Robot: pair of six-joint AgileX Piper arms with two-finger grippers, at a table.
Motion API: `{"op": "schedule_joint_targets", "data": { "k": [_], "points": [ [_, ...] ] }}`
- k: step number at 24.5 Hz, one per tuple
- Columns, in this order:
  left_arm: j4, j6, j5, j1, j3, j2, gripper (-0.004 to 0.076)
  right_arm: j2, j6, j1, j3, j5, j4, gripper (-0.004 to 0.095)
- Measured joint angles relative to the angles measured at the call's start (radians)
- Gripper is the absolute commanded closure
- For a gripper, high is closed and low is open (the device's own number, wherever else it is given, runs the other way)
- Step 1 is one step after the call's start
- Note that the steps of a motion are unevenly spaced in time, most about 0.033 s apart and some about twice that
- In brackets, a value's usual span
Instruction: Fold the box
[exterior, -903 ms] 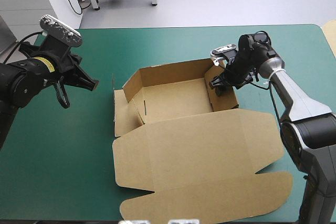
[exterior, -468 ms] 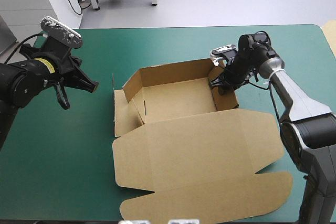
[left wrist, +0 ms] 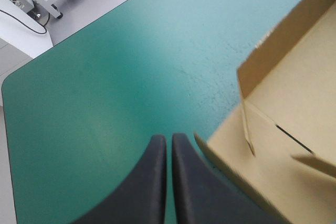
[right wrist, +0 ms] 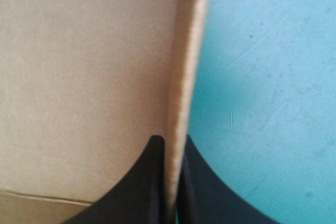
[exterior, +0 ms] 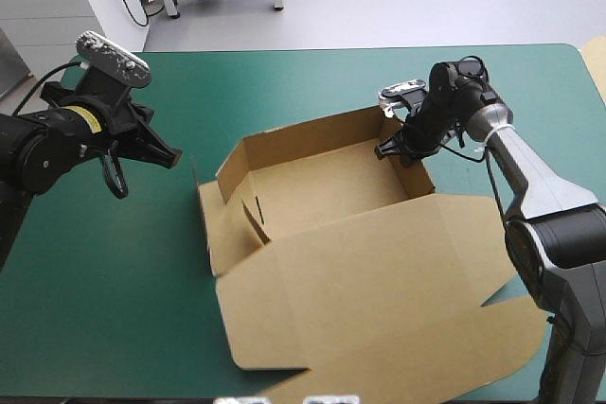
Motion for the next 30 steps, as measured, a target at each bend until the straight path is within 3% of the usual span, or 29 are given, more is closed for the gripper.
{"op": "schedule_joint_targets", "data": {
  "k": [8,13,20,24,28,30],
  "points": [
    [0.001,-0.005,0.026,0.0,0.0,0.0,0.0717,-0.017,-0.018,-0.043,0.0,0.006,0.033,0.0929],
    [0.049,-0.02,0.038,0.0,0.016,0.0,0.0717,-0.152,-0.096,-0.205,0.0,0.006,0.188,0.0929],
    [0.119,-0.079,0.008,0.0,0.102,0.021,0.0715,-0.269,-0.14,-0.329,0.0,0.012,0.234,0.0929],
    [0.125,-0.135,-0.079,0.063,0.181,0.08,0.0709,-0.303,-0.163,-0.363,0.0,0.017,0.258,0.0929],
    [-0.06,-0.138,-0.223,0.22,0.262,0.152,0.0709,-0.307,-0.169,-0.363,0.0,0.019,0.285,0.0929],
    [-0.242,-0.06,-0.307,0.286,0.31,0.179,0.0709,-0.307,-0.171,-0.363,0.0,0.019,0.294,0.0929]
  ]
}}
